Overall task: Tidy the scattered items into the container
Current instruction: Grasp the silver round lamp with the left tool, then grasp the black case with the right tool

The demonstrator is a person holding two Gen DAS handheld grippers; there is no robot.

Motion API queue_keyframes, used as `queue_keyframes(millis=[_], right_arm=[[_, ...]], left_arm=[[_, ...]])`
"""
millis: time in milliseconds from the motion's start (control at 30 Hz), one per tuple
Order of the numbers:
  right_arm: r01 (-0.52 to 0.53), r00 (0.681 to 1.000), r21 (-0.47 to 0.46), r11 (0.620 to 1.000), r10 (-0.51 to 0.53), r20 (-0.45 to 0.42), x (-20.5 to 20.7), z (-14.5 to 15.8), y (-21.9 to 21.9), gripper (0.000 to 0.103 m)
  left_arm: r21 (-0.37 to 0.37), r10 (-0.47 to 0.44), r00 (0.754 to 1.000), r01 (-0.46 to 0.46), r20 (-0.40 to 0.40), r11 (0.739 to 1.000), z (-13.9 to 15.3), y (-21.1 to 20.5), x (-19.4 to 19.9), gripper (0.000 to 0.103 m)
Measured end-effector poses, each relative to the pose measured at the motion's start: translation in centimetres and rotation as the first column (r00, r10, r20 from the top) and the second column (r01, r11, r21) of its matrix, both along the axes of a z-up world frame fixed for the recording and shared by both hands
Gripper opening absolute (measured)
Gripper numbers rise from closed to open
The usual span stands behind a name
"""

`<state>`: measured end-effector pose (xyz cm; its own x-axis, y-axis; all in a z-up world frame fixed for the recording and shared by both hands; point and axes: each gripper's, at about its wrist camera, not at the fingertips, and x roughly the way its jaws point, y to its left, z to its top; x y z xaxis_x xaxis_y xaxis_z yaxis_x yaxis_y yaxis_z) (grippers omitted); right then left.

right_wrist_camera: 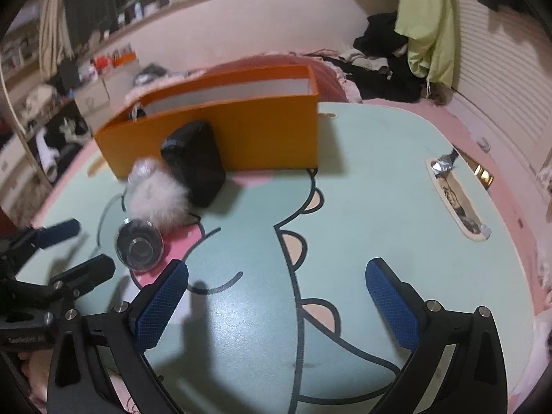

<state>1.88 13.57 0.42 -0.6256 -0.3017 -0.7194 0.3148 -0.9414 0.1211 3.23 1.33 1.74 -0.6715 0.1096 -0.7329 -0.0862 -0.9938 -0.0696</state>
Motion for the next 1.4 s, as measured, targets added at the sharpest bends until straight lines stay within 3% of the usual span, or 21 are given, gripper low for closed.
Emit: queue_keyframes(millis=[100,133,300,400,433,600,767,933,1133,1267,1400], right_arm=[[0.029,1.000,-0.059,0.998,-0.029,-0.004,-0.1,0.3,1.1,0.103],[0.033,0.999,-0.072,0.997,-0.033,-0.004,-0.1,0.3,1.4,0.103],[0.043,0.999,-0.057,0.997,-0.043,-0.008,0.1,0.5,1.2,0.103],[0.043,0.999,-0.056,0.998,-0.044,-0.009,0.1,0.5,1.1,0.103],[0.043,0.999,-0.055,0.998,-0.044,-0.008,0.1,0.5,1.0,0.103],[0.044,0.999,-0.043,0.998,-0.044,-0.008,0.2,0.5,0.8,0.103],[0.014,1.000,-0.040,0.999,-0.013,0.024,-0.5,1.1,0.2,0.100],[-0.063,0.998,-0.093,0.994,0.065,0.019,-2.0,3.3,-2.8,0.100],[-0.111,0.992,-0.102,0.989,0.116,0.044,-5.4,3.8,-6.4,0.081],[-0.083,0.986,-0.122,0.989,0.099,0.135,-7.3,2.2,-6.7,0.027],[-0.051,0.986,-0.218,0.975,0.084,0.145,-6.3,2.0,-3.7,0.027]], left_arm=[[0.046,-0.065,0.998,0.065,-0.009,0.997,1.1,1.0,-0.8,0.079],[0.047,-0.082,0.997,0.083,-0.010,0.995,1.3,1.4,-1.2,0.073],[-0.019,-0.142,0.989,0.142,0.043,0.990,0.9,3.6,-4.0,0.056],[0.015,-0.167,0.981,0.166,0.100,0.986,-0.3,3.5,-4.5,0.036],[0.006,-0.160,0.984,0.160,0.080,0.987,-0.2,3.4,-4.2,0.029],[0.062,-0.109,0.993,0.106,0.039,0.992,0.2,1.2,-2.2,0.029],[-0.001,-0.030,1.000,0.030,-0.004,1.000,-0.6,-0.1,0.6,0.029],[0.014,-0.021,1.000,0.021,-0.018,1.000,-0.7,-0.7,0.7,0.029],[0.012,-0.020,1.000,0.020,-0.021,1.000,-0.8,-0.6,0.6,0.029],[0.015,-0.021,1.000,0.021,-0.022,1.000,-0.8,-0.6,0.5,0.029],[0.019,-0.020,1.000,0.020,-0.024,1.000,-0.9,-0.7,0.5,0.029]])
